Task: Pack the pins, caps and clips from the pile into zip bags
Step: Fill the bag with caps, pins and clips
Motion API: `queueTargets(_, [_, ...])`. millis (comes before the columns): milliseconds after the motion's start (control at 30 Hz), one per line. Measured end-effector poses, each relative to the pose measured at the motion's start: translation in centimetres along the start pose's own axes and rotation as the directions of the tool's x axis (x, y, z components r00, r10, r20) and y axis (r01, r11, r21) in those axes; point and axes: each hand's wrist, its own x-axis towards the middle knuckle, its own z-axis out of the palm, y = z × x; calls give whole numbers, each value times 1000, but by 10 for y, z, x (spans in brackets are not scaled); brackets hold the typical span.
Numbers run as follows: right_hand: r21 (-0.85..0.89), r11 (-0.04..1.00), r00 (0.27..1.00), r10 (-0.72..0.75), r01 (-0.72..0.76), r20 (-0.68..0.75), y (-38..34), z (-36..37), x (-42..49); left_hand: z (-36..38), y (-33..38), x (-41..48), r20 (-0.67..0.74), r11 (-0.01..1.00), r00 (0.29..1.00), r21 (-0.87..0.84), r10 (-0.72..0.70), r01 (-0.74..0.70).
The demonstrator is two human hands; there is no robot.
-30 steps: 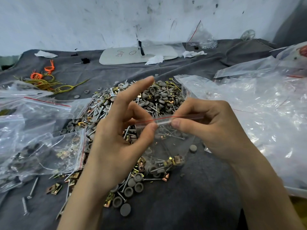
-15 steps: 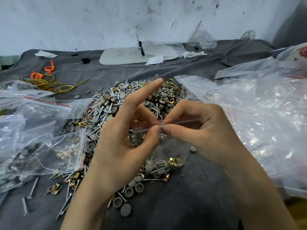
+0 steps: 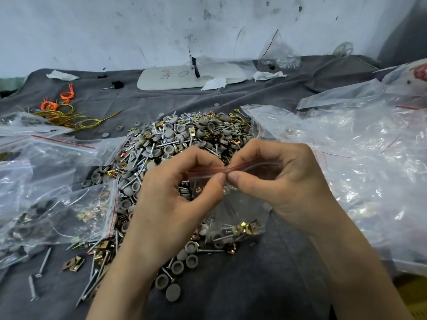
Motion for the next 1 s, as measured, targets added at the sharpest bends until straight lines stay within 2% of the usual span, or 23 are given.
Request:
queueTargets(200, [26, 997, 998, 70, -70, 1, 2, -3, 2, -1, 0, 0, -25, 998, 999, 64, 19, -18])
queueTargets(400, [107, 991, 997, 81, -82, 18, 6, -14, 3, -5, -4, 0, 25, 999, 999, 28, 26, -26])
queueTargets(533, [201, 975, 994, 104, -99, -16, 14, -23, 2, -14, -11, -1, 115, 998, 993, -65, 4, 4])
queueTargets(700, [265, 961, 997, 81, -80, 8, 22, -30, 3, -17, -16, -1, 152, 986, 988, -165, 23, 2])
queueTargets(833, [268, 958, 995, 100, -97, 3, 26, -38, 3, -19, -20, -2, 105, 962, 994, -272, 8, 21])
queueTargets(933, [369, 922, 980, 165, -115, -109, 27, -52, 1, -29, -24, -2, 5, 885, 1000, -466, -7, 8])
queueTargets(1000, [361, 925, 971, 181, -115, -154, 25, -57, -1, -36, -27, -1, -57, 844, 998, -536, -32, -3])
